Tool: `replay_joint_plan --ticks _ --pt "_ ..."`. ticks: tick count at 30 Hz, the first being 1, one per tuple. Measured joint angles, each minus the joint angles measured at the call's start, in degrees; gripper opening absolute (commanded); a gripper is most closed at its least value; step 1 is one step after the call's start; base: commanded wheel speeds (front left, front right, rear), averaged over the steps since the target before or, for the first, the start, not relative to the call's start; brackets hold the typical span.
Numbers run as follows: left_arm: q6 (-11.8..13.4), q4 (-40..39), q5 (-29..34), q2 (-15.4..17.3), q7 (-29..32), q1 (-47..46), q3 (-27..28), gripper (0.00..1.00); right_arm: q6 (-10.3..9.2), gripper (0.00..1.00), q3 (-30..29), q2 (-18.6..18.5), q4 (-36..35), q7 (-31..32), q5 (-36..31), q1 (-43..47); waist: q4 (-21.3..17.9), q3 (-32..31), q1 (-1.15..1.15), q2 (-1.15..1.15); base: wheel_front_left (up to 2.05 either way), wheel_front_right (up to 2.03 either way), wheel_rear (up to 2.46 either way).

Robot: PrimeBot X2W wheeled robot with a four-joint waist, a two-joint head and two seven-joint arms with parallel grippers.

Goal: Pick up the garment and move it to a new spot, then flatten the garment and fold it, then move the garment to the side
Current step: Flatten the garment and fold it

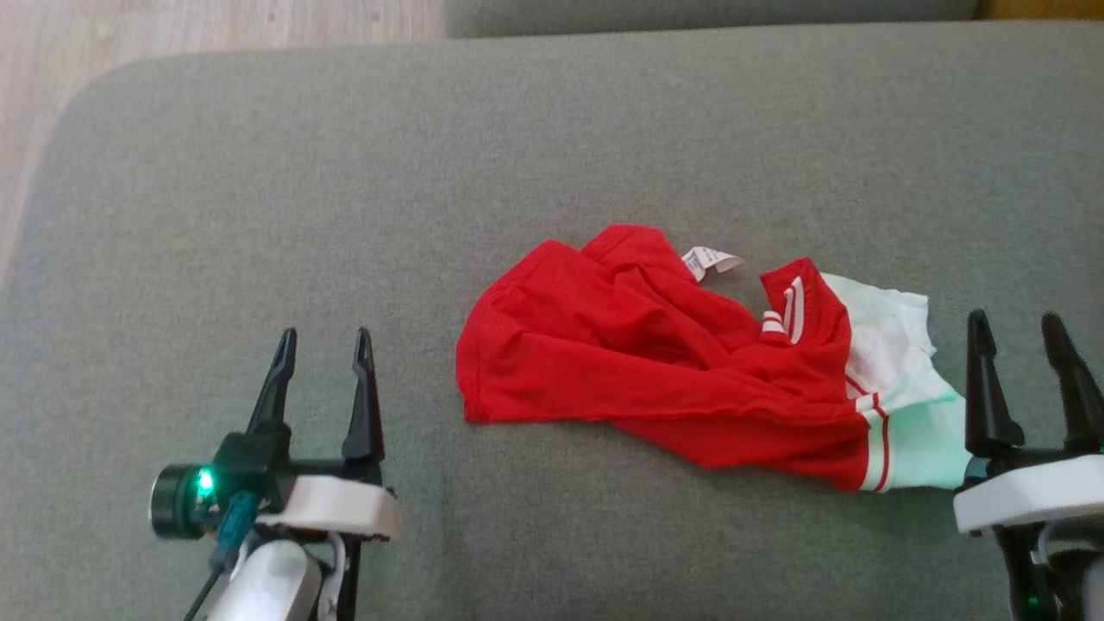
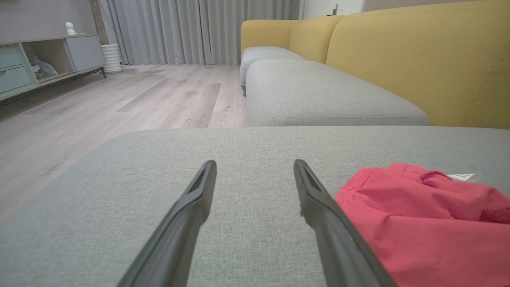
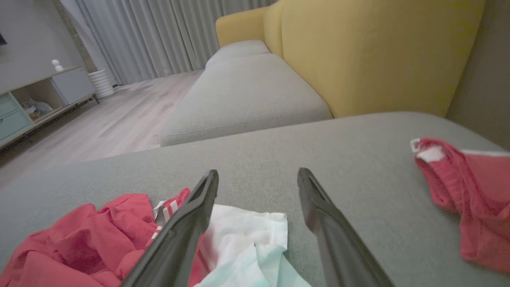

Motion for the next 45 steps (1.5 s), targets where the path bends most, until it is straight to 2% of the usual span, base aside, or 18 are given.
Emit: replay_joint_plan --ticks 4,8,22,25,28,33,40,41,42,45 --pt "0.55 -0.81 0.0 1.04 0.63 1.66 0.1 1.0 0.0 1.0 2.78 -2.0 -3.21 -0.09 -2.81 0.1 -0.17 -1.43 -0.01 0.0 0.0 0.0 0.0" --pt "1.09 -2.13 0.0 2.01 1.51 3.54 0.13 1.0 0.0 1.0 5.71 -2.15 -6.38 1.05 -3.46 1.43 -0.4 -2.68 0.0 0.0 0.0 0.0 0.0" --pt "1.89 -4.27 0.01 2.93 3.5 4.64 -0.7 1.0 0.0 1.0 6.64 -1.63 -7.62 2.6 -2.63 3.51 -0.61 -2.44 0.0 0.0 0.0 0.0 0.0" --pt "0.35 -4.05 0.01 2.86 5.75 4.28 -3.23 1.0 0.0 1.0 6.71 -1.59 -7.64 2.93 -2.38 3.49 -0.69 -1.8 0.0 0.0 0.0 0.0 0.0" --pt "-2.2 -1.96 0.0 2.05 9.09 2.37 -6.19 1.0 0.0 1.0 7.15 -1.53 -7.62 3.23 -1.9 3.23 -0.98 -0.79 0.01 0.0 0.0 0.0 0.0" --pt "-6.32 4.26 -3.43 -1.53 15.94 -1.88 -9.25 1.0 0.0 1.0 7.26 -1.44 -6.77 3.3 -0.51 2.58 -2.16 0.99 0.01 0.0 0.0 0.0 0.0" --pt "-8.05 10.18 -6.95 -2.85 20.97 -5.18 -8.99 1.0 0.0 1.0 6.57 -2.12 -3.94 4.32 1.38 0.71 -3.86 3.2 0.0 0.0 0.0 0.0 0.0" --pt "-8.51 10.49 -7.34 -2.9 20.98 -5.81 -8.94 0.42 0.0 1.0 6.11 -2.42 -3.19 4.36 1.68 0.69 -3.99 3.52 0.0 0.0 0.0 0.0 0.0" --pt "-8.98 10.71 -7.7 -2.96 21.03 -6.38 -8.94 0.0 0.0 1.0 5.49 -2.71 -2.07 5.3 2.03 0.54 -4.11 3.81 0.0 0.0 0.0 0.0 0.0" --pt "-9.18 11.06 -8.22 -2.78 21.59 -7.55 -8.69 0.0 0.0 1.0 4.76 -4.97 2.34 7.31 3.61 -0.9 -4.36 4.63 0.0 0.0 0.0 0.0 0.0"
